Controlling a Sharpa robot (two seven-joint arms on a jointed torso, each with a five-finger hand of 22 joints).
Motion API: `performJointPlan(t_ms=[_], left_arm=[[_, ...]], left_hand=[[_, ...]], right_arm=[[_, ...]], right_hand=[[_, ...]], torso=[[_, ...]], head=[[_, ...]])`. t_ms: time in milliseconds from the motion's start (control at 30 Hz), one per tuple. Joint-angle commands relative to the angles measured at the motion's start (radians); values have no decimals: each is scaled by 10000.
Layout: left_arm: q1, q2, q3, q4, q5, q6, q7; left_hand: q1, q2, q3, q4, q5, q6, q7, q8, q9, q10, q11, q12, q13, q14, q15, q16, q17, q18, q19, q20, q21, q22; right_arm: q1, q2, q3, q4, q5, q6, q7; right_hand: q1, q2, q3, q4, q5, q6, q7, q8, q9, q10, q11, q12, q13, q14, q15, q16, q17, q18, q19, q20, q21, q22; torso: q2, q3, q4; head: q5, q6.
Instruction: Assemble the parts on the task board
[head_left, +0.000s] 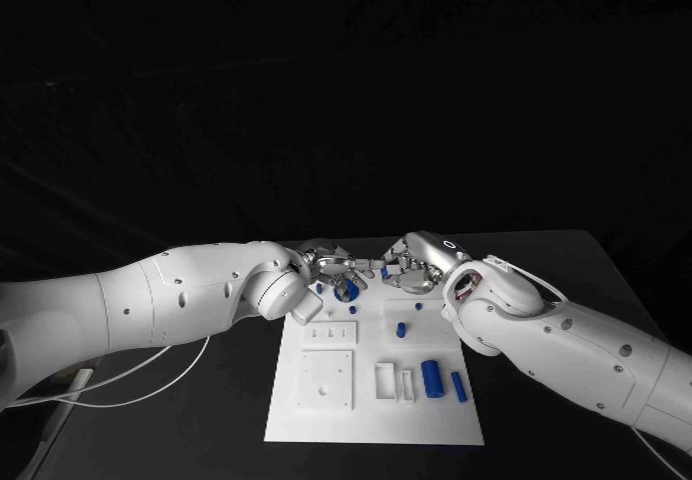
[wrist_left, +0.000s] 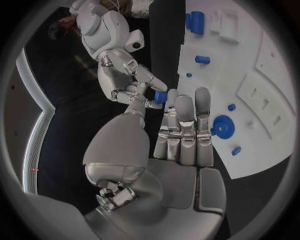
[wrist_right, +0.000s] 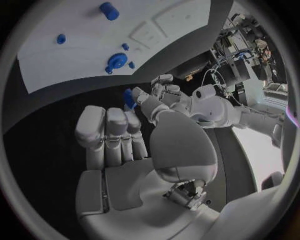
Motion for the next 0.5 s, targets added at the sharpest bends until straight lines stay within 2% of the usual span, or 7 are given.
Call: performJointPlan(t_ms=[33,233,400,500], left_arm=[[-13,58,-1,-29,-131,129,-168],[-22,116,-5,-73,-138,125,-198],[-30,180,-7,-120,-140,135,-206],[-36,218,-8,-168,-135,149,-198]], left_hand=[[-26,-66,-16,36,-36,50,-16,30,42,-46,-11,52,9,-66,7,-14,-34,88,-67,-8,-57,26],[-9,-45,-25,6,-38,44,-15,27,82,-53,-10,58,7,-70,9,-16,-48,85,-64,-6,-85,56],[23,-5,-33,-44,-11,51,-17,27,108,-59,-11,58,3,-79,11,-15,-54,81,-71,-5,-106,77],[56,84,-90,-159,231,46,-17,24,148,-74,-9,48,-11,-95,13,-22,-70,76,-77,-3,-147,118]], right_arm=[[-10,42,-10,17,-132,-22,-95],[-11,73,-43,45,-128,36,-75],[-12,94,-98,74,-127,89,-66],[-12,123,-143,88,-144,142,-59]], right_hand=[[-20,-94,57,-22,-40,23,32,34,18,43,-31,-41,-11,45,-10,-65,-12,88,210,-25,6,1341],[-25,-96,56,-24,-44,20,33,31,16,45,-32,-40,-11,45,-11,-73,-19,86,215,-25,18,1345],[-21,-91,53,-33,-51,20,33,32,17,45,-32,-41,-12,48,-11,-75,-18,86,220,-26,17,1346],[-21,-91,53,-33,-51,20,33,32,17,45,-32,-41,-12,48,-11,-75,-18,86,220,-26,17,1346]], torso=[[-1,6,3],[7,2,14],[4,1,-3],[4,1,-4]], head=[[-14,-2],[-22,-16],[-15,-25],[-20,-26]])
